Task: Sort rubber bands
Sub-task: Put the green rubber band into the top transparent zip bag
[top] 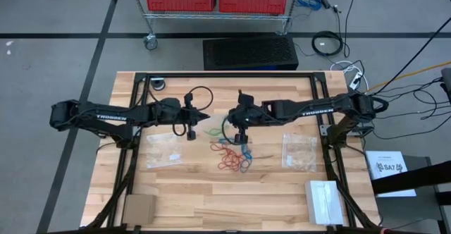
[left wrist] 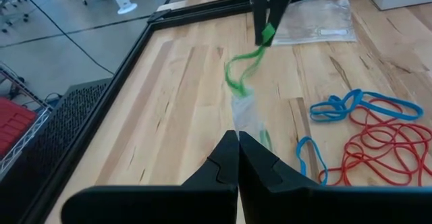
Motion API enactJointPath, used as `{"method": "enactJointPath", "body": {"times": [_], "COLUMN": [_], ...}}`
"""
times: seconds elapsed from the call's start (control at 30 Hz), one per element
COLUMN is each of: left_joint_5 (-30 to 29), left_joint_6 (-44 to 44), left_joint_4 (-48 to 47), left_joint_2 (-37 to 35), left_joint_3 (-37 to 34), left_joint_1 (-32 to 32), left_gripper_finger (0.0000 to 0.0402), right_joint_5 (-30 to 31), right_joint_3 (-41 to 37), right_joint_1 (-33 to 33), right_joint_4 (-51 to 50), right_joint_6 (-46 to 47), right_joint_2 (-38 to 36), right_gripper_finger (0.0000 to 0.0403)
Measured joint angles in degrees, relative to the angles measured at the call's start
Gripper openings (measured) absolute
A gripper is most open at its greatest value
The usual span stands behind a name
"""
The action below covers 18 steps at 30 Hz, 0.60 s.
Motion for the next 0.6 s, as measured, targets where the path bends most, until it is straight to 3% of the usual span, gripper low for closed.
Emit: {"method": "enactJointPath", "body": {"times": [0.3,0.6], "left_joint_5": [0.0,0.1], "left_joint_6": [0.6,0.7], "left_joint_4": [-0.4,-0.8], "left_joint_2": [0.0,0.0], "left_joint_3": [0.0,0.0], "left_joint_1": [0.0,0.0], "left_gripper_finger": [0.0,0.0], "right_joint_5": [-5.3,-4.4], "right_joint_3": [0.0,0.0], "right_joint_1": [-2.5,-3.6], "right_joint_4": [4.6,8.2], "right_joint_6": [-1.7,-3.6], "right_joint_2": [3.4,4.7], "right_gripper_finger": [0.0,0.0]}}
